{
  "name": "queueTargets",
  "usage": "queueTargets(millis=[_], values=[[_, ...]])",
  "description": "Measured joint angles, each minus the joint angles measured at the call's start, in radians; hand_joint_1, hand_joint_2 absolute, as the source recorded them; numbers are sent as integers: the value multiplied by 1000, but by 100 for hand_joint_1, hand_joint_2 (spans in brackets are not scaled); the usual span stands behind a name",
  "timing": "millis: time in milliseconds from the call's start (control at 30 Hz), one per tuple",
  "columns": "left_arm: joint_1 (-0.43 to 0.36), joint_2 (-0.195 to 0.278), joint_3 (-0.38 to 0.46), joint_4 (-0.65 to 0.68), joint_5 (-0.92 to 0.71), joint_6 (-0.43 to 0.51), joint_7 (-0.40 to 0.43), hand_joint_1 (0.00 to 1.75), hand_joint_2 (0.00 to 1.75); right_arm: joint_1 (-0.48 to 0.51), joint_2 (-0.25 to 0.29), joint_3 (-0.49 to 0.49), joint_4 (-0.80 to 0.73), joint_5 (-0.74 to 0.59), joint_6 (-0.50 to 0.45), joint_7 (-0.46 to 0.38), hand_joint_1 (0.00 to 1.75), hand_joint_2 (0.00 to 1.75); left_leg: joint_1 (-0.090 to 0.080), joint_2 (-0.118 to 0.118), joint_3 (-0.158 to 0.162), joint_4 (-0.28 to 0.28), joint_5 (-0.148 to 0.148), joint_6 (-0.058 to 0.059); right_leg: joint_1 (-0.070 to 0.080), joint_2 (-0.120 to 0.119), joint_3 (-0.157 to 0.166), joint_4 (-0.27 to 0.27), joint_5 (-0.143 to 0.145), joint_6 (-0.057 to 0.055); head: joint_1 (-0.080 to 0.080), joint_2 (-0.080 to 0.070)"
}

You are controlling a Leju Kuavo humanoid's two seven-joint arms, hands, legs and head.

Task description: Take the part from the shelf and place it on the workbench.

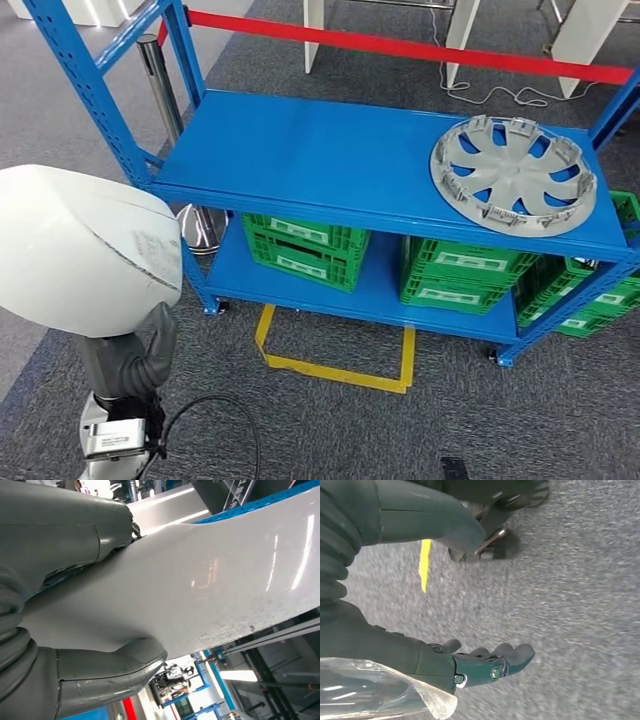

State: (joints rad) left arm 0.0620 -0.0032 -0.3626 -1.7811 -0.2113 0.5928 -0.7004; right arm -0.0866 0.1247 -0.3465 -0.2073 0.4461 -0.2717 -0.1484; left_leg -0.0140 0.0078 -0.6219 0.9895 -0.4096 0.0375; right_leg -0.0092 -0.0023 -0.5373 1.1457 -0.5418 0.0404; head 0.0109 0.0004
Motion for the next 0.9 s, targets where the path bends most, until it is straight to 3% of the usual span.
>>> queueTargets(millis=[67,100,167,200,233,300,333,367,400,433,500,567,600,667,733,833,867,900], values=[[3,0,5,-1,-2,-4,0,175,175,-2,0,-15,-1,-14,7,-2,0,175,-2,0,-17,11,17,-9,2,1,96,-142,-23,-7,0,0],[4,0,7,-2,-3,-5,0,175,175,-3,0,-21,-2,-18,11,-2,0,175,-2,0,-21,14,25,-14,5,2,116,-179,-36,-12,0,0],[7,0,11,-3,-4,-8,2,175,175,0,0,-30,-2,-21,18,-3,0,175,1,0,-25,16,36,-25,5,0,106,-188,-31,-25,0,0],[10,0,13,-4,-3,-10,4,175,175,1,0,-34,-2,-21,21,-2,0,175,3,-2,-30,26,18,-31,5,-2,97,-188,-22,-34,-1,0],[13,0,15,-4,-3,-11,6,175,175,2,0,-37,-1,-21,23,-2,0,175,5,-3,-37,54,-20,-38,4,-5,87,-188,-10,-42,-2,0],[18,0,19,-5,-3,-13,8,175,175,2,0,-42,-1,-19,30,-2,0,175,10,-5,-58,163,-130,-48,4,-9,61,-187,12,-52,-6,0],[20,0,22,-5,-3,-14,9,175,175,2,0,-44,-1,-16,35,-2,0,175,13,-5,-68,230,-168,-52,4,-10,49,-187,22,-53,-7,0],[21,0,24,-5,-2,-13,9,175,175,2,0,-44,-1,-14,40,-2,0,175,15,-5,-72,285,-177,-55,4,-12,36,-185,33,-52,-7,0],[23,0,26,-5,-2,-12,9,175,175,2,0,-45,-1,-11,44,-2,0,175,17,-5,-67,317,-160,-57,4,-16,24,-184,43,-52,-7,0],[25,0,29,-5,-3,-10,9,175,175,2,0,-46,-1,-8,47,-2,0,175,20,-4,-48,314,-127,-59,4,-21,11,-181,53,-51,-7,0],[27,-1,33,-7,-6,-6,6,175,175,3,0,-47,-1,-3,52,-4,0,175,23,17,40,199,-78,-60,5,-33,-9,-174,66,-46,-7,0],[26,-4,36,-13,-11,-1,3,175,175,4,0,-47,-1,6,56,-6,0,175,19,43,130,55,-90,-52,7,-46,-19,-165,73,-36,-7,0],[26,-6,38,-16,-14,3,2,175,175,4,0,-47,-1,12,58,-8,0,175,15,48,151,12,-105,-45,8,-54,-24,-162,77,-31,-7,0],[31,-10,41,-21,-18,10,0,175,175,3,1,-44,-1,24,61,-10,0,175,13,33,149,-14,-111,-26,7,-70,-34,-157,83,-17,-7,0],[37,-12,44,-26,-23,16,0,175,175,3,1,-42,-1,31,64,-13,0,175,14,16,138,-22,-100,-9,5,-51,-56,-125,56,-6,-5,0],[43,-17,46,-30,-27,20,0,175,175,6,1,-41,-1,33,65,-14,0,175,6,-8,112,-21,-78,7,4,-6,-135,61,-52,-4,-1,0],[46,-17,47,-31,-28,21,0,175,175,7,1,-41,-1,33,65,-14,0,175,2,-17,103,-20,-72,10,5,-2,-156,117,-74,-5,-2,0],[49,-17,48,-31,-28,22,0,175,175,8,1,-41,-1,34,66,-14,0,175,-2,-27,96,-19,-66,11,6,-1,-159,139,-77,-8,-2,0]])
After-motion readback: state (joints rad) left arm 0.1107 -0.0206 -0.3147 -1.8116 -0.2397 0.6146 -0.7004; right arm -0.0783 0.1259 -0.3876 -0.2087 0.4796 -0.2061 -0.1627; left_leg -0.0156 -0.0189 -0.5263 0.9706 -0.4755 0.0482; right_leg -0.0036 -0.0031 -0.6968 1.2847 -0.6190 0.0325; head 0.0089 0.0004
